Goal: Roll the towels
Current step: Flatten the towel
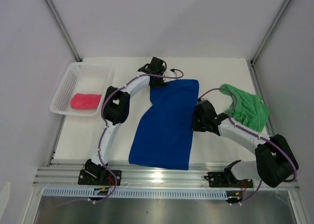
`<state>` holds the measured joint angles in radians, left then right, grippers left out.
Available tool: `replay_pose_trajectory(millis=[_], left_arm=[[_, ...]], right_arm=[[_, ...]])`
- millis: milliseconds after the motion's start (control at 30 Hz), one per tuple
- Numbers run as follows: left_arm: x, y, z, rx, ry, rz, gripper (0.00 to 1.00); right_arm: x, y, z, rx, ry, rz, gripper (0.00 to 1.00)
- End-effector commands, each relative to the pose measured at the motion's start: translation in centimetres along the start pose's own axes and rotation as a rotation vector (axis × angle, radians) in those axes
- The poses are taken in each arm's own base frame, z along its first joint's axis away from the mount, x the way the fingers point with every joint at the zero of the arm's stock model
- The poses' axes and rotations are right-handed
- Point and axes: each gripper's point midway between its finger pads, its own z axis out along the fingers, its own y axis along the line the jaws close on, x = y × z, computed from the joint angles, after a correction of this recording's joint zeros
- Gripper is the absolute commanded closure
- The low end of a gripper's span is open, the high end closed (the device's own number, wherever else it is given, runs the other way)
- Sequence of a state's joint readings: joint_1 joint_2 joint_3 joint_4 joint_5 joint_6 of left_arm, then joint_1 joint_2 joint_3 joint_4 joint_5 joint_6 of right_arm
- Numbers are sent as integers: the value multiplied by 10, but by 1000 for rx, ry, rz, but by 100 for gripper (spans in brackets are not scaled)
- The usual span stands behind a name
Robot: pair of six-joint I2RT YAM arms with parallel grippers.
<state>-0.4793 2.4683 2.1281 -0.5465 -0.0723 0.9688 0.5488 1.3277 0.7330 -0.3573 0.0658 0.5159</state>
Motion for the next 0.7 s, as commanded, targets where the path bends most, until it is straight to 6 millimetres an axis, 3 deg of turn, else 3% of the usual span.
replay_pose_trajectory(millis=[0,67,167,333,367,533,667], left_arm=[[-29,29,-23,-55,-121,142,27],[-27,17,-17,-24,-149,226,28],[-34,19,-22,-25,-191,349,26],[-25,14,-4,15,-125,554,24],[-28,26,-6,-10,-112,576,25],[-10,43,16,-48,-33,633,25],[-8,51,17,-61,-40,602,25]], right_arm=[[3,-1,-9,15,-22,69,71],[2,0,-14,23,-23,58,70],[7,-1,-18,39,1,47,69],[38,-2,-15,66,101,66,64],[43,-4,-14,87,109,62,61],[62,2,3,78,136,84,58],[72,-11,17,160,168,86,59]])
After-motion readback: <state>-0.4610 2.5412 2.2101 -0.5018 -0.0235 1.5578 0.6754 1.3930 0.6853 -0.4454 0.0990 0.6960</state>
